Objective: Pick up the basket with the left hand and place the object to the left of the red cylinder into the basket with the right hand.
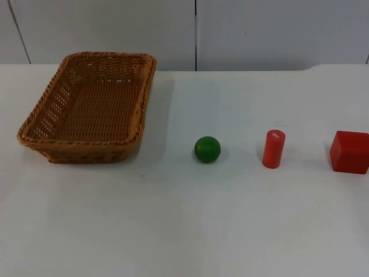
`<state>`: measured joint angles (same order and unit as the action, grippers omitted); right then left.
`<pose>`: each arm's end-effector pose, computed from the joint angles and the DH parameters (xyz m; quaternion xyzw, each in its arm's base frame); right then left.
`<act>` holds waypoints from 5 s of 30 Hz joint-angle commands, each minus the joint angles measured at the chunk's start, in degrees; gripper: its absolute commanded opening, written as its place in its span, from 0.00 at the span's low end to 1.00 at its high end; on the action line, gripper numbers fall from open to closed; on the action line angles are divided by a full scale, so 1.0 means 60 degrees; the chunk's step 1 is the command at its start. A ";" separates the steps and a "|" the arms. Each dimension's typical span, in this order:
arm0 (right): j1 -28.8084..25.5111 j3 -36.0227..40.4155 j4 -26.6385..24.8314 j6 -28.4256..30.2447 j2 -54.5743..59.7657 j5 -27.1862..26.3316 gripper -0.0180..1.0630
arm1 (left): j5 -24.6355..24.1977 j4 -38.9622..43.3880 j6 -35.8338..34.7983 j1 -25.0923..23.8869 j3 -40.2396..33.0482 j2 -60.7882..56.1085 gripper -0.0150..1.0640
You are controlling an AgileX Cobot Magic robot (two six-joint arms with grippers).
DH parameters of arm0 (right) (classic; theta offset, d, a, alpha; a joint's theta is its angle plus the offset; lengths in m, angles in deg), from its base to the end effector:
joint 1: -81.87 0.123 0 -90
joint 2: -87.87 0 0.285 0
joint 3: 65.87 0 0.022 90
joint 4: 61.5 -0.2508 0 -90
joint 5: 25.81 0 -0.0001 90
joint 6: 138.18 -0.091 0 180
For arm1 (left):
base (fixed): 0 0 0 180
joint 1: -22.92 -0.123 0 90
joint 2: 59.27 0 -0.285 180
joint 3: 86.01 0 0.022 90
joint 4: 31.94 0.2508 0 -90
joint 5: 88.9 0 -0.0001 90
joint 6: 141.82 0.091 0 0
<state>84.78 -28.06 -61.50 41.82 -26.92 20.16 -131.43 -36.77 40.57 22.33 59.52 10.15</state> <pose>0.1764 0.0090 0.2686 -0.0245 0.9633 0.0068 0.2672 0.1989 -0.0031 0.2753 -0.0065 0.9567 -0.0287 0.2895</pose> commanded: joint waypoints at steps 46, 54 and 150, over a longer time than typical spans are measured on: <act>-0.0064 -0.0070 0.0000 0.0215 0.0007 -0.0135 0.99 | -0.1211 -0.1967 0.2739 -0.0020 0.9874 1.2377 0.78; -0.0064 -0.0070 0.0000 0.0215 0.0007 -0.0135 0.99 | -0.1645 -0.2008 0.2045 -0.0020 0.9874 1.2377 0.04; 0.4402 -0.8686 -0.2368 0.6919 1.2131 -0.2760 0.78 | -0.1076 -0.4360 0.3211 -0.0478 -0.0080 0.2874 0.01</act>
<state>111.17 -79.52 -74.35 82.28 45.73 4.83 -137.79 -61.04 59.60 19.66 59.11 27.94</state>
